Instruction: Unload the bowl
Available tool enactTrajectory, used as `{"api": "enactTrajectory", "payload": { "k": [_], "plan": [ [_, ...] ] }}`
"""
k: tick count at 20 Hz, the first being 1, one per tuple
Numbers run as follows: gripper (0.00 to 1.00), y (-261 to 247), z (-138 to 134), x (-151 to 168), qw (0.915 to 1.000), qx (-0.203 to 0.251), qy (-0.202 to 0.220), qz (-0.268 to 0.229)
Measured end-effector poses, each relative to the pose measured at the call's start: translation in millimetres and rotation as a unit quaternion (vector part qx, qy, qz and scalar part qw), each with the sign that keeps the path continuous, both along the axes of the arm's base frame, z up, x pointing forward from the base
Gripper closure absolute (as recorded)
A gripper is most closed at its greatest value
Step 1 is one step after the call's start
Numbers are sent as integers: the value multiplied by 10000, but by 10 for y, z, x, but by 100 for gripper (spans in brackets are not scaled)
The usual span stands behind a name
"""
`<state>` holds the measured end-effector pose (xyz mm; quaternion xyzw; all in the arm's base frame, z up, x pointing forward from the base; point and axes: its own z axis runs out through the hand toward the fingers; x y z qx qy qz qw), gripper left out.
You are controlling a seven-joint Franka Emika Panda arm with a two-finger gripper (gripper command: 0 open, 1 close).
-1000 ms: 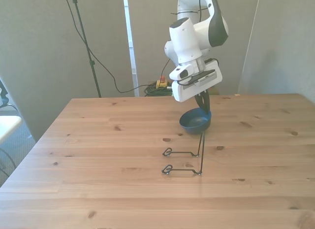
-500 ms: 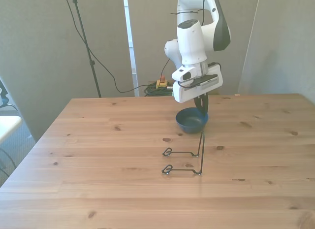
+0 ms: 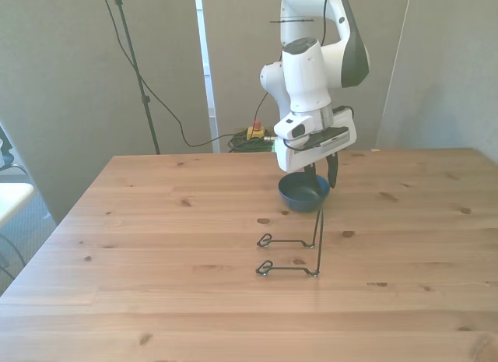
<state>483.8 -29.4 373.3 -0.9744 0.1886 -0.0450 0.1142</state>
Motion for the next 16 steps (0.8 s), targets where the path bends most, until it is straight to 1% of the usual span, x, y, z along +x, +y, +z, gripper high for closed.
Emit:
{"api": "enactTrajectory", "payload": {
  "k": [4,8,12,16],
  "plan": [
    [0,-51,156,74,9996,10,-158,-227],
    [0,-78,358,77,9967,13,-462,-670],
    [0,-49,573,-77,9912,80,-724,-1109],
    [0,-23,785,-226,9864,156,-912,-1357]
  ]
}}
